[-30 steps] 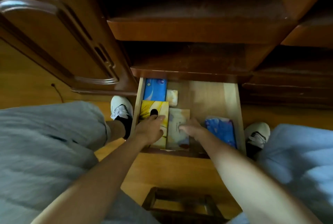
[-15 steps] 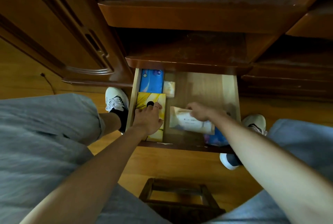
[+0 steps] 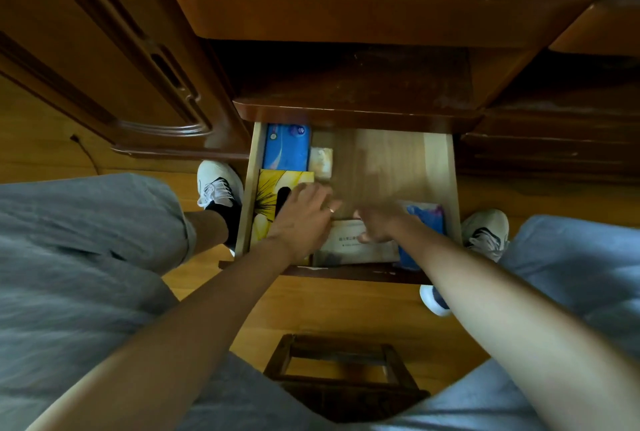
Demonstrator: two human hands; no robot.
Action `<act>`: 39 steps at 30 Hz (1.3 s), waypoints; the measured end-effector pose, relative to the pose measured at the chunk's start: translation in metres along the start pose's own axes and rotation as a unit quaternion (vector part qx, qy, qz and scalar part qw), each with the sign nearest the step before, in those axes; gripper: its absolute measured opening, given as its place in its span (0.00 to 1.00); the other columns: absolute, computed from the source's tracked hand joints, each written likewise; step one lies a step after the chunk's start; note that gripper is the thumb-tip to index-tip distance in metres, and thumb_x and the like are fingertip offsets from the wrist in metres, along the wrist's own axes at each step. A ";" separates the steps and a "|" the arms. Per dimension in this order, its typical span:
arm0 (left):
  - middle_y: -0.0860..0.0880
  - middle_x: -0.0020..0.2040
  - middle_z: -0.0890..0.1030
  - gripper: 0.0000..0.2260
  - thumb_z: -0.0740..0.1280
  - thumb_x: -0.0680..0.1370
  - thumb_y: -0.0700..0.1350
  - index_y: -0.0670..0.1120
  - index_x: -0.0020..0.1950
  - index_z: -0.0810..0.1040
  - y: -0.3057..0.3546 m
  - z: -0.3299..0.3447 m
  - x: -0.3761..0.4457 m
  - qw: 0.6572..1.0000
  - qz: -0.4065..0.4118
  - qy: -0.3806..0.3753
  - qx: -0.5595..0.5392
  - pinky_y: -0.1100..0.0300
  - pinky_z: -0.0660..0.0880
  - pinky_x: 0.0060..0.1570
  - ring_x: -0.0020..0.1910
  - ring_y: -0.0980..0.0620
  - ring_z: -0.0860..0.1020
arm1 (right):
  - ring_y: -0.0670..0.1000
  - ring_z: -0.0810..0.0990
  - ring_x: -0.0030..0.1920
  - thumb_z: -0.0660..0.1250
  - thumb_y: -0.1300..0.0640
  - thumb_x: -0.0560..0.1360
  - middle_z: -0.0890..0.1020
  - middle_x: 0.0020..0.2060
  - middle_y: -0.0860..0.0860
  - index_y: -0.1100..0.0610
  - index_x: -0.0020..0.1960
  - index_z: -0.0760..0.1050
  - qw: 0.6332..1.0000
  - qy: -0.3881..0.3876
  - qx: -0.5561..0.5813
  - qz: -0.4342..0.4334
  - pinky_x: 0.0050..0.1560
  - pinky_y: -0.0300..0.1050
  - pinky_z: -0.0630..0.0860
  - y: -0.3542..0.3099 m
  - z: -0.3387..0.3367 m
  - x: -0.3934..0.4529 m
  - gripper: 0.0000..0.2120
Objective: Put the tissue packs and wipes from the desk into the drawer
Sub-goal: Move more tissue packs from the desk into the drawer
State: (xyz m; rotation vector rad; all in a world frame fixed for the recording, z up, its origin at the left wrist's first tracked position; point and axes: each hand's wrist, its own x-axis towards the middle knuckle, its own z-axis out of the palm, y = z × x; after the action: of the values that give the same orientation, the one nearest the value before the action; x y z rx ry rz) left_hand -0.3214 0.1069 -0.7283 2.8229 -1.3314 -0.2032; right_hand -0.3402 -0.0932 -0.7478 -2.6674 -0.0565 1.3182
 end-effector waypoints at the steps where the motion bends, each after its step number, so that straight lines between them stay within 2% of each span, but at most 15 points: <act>1: 0.44 0.68 0.72 0.22 0.69 0.75 0.49 0.48 0.69 0.75 0.008 0.001 0.007 0.999 0.046 -0.021 -0.013 0.44 0.64 0.69 0.68 0.42 0.67 | 0.57 0.76 0.64 0.69 0.46 0.78 0.77 0.67 0.53 0.49 0.76 0.66 0.998 0.002 -0.061 0.005 0.64 0.54 0.73 0.002 0.001 -0.002 0.29; 6: 0.43 0.75 0.65 0.29 0.66 0.79 0.50 0.48 0.78 0.61 0.043 0.022 0.036 0.968 -0.050 -0.218 -0.118 0.47 0.63 0.71 0.74 0.41 0.64 | 0.58 0.73 0.68 0.71 0.48 0.75 0.76 0.68 0.54 0.49 0.76 0.65 0.982 0.028 -0.187 0.025 0.67 0.58 0.69 0.012 0.012 -0.010 0.32; 9: 0.41 0.75 0.67 0.30 0.68 0.79 0.49 0.46 0.78 0.61 0.041 0.031 0.040 0.954 -0.087 -0.262 -0.116 0.46 0.66 0.68 0.74 0.41 0.64 | 0.56 0.78 0.60 0.70 0.48 0.76 0.81 0.59 0.53 0.51 0.65 0.75 0.981 0.100 -0.166 -0.001 0.63 0.57 0.72 0.023 0.018 -0.011 0.19; 12: 0.41 0.69 0.73 0.22 0.68 0.80 0.49 0.45 0.72 0.71 0.030 0.035 0.043 0.964 -0.103 -0.222 -0.107 0.48 0.72 0.60 0.68 0.42 0.71 | 0.52 0.80 0.57 0.69 0.51 0.78 0.83 0.55 0.50 0.50 0.62 0.76 0.983 0.162 0.079 -0.026 0.59 0.52 0.75 0.037 0.024 -0.009 0.13; 16: 0.44 0.57 0.83 0.12 0.64 0.82 0.51 0.49 0.64 0.78 0.021 0.032 0.055 0.934 -0.214 -0.159 -0.236 0.53 0.76 0.49 0.56 0.44 0.81 | 0.46 0.77 0.58 0.76 0.51 0.73 0.79 0.59 0.47 0.49 0.75 0.65 0.857 0.275 0.435 0.026 0.56 0.45 0.74 0.042 0.015 -0.008 0.35; 18: 0.45 0.56 0.83 0.10 0.65 0.82 0.50 0.51 0.61 0.80 0.019 0.030 0.060 0.924 -0.247 -0.128 -0.262 0.56 0.74 0.46 0.55 0.44 0.81 | 0.50 0.77 0.61 0.78 0.46 0.71 0.77 0.64 0.48 0.50 0.78 0.60 0.811 0.266 0.517 0.061 0.59 0.47 0.73 0.040 0.008 -0.006 0.42; 21: 0.45 0.54 0.84 0.09 0.65 0.82 0.49 0.49 0.59 0.81 0.014 0.030 0.058 0.907 -0.310 -0.085 -0.272 0.57 0.72 0.43 0.53 0.44 0.81 | 0.53 0.75 0.66 0.78 0.43 0.70 0.75 0.68 0.51 0.53 0.79 0.57 0.814 0.259 0.515 0.068 0.62 0.50 0.73 0.036 0.001 -0.005 0.47; 24: 0.45 0.52 0.83 0.08 0.66 0.82 0.48 0.45 0.56 0.80 0.009 0.029 0.059 0.848 -0.383 -0.014 -0.366 0.54 0.74 0.46 0.51 0.44 0.80 | 0.50 0.74 0.64 0.77 0.46 0.72 0.74 0.63 0.46 0.52 0.76 0.62 0.793 0.284 0.535 0.062 0.60 0.49 0.75 0.035 -0.006 -0.009 0.39; 27: 0.49 0.46 0.80 0.08 0.67 0.81 0.46 0.43 0.54 0.80 0.016 0.024 0.070 0.827 -0.355 0.000 -0.435 0.57 0.72 0.45 0.45 0.50 0.78 | 0.51 0.80 0.62 0.75 0.55 0.75 0.83 0.56 0.46 0.48 0.63 0.76 0.785 0.130 0.606 0.002 0.55 0.50 0.82 0.033 -0.005 -0.009 0.18; 28: 0.48 0.44 0.80 0.07 0.67 0.81 0.45 0.42 0.53 0.80 0.020 0.022 0.074 0.813 -0.354 0.004 -0.462 0.57 0.74 0.43 0.42 0.50 0.78 | 0.53 0.82 0.60 0.74 0.60 0.76 0.84 0.54 0.49 0.51 0.61 0.79 0.786 0.128 0.605 0.013 0.54 0.52 0.83 0.032 -0.005 -0.007 0.15; 31: 0.44 0.47 0.82 0.05 0.66 0.82 0.43 0.42 0.54 0.79 0.025 0.020 0.081 0.712 -0.377 0.008 -0.592 0.58 0.78 0.36 0.42 0.49 0.81 | 0.55 0.83 0.58 0.73 0.57 0.77 0.84 0.55 0.54 0.58 0.63 0.77 0.751 0.158 0.638 0.058 0.55 0.51 0.82 0.034 -0.011 -0.002 0.17; 34: 0.42 0.52 0.83 0.07 0.64 0.83 0.42 0.40 0.59 0.78 0.019 0.019 0.084 0.583 -0.382 0.016 -0.717 0.64 0.78 0.35 0.49 0.48 0.83 | 0.55 0.84 0.57 0.73 0.47 0.77 0.84 0.58 0.56 0.58 0.68 0.73 0.706 0.066 0.704 0.042 0.57 0.52 0.81 0.039 -0.019 0.000 0.24; 35: 0.42 0.53 0.84 0.08 0.64 0.83 0.42 0.40 0.59 0.77 0.016 0.018 0.085 0.570 -0.380 0.022 -0.728 0.65 0.78 0.35 0.49 0.49 0.83 | 0.56 0.85 0.57 0.72 0.48 0.77 0.85 0.57 0.56 0.59 0.67 0.75 0.691 0.050 0.720 0.035 0.57 0.53 0.82 0.040 -0.021 0.002 0.23; 37: 0.41 0.53 0.84 0.08 0.65 0.83 0.42 0.41 0.59 0.78 0.008 0.019 0.087 0.623 -0.376 0.032 -0.685 0.64 0.78 0.34 0.46 0.50 0.83 | 0.55 0.85 0.55 0.71 0.51 0.79 0.85 0.58 0.57 0.60 0.67 0.75 0.668 0.071 0.739 0.054 0.46 0.49 0.84 0.042 -0.026 0.007 0.21; 39: 0.42 0.52 0.84 0.10 0.66 0.82 0.44 0.42 0.62 0.78 0.002 0.023 0.088 0.728 -0.364 0.044 -0.579 0.56 0.80 0.41 0.47 0.48 0.82 | 0.57 0.84 0.55 0.68 0.53 0.81 0.82 0.61 0.58 0.60 0.68 0.74 0.666 0.150 0.720 0.126 0.36 0.45 0.82 0.045 -0.032 0.014 0.19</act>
State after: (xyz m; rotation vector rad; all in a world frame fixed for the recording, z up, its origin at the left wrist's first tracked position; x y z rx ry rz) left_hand -0.2702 0.0390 -0.7613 1.9425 0.1355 -0.6142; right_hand -0.3084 -0.1399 -0.7471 -1.3735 0.9800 0.4194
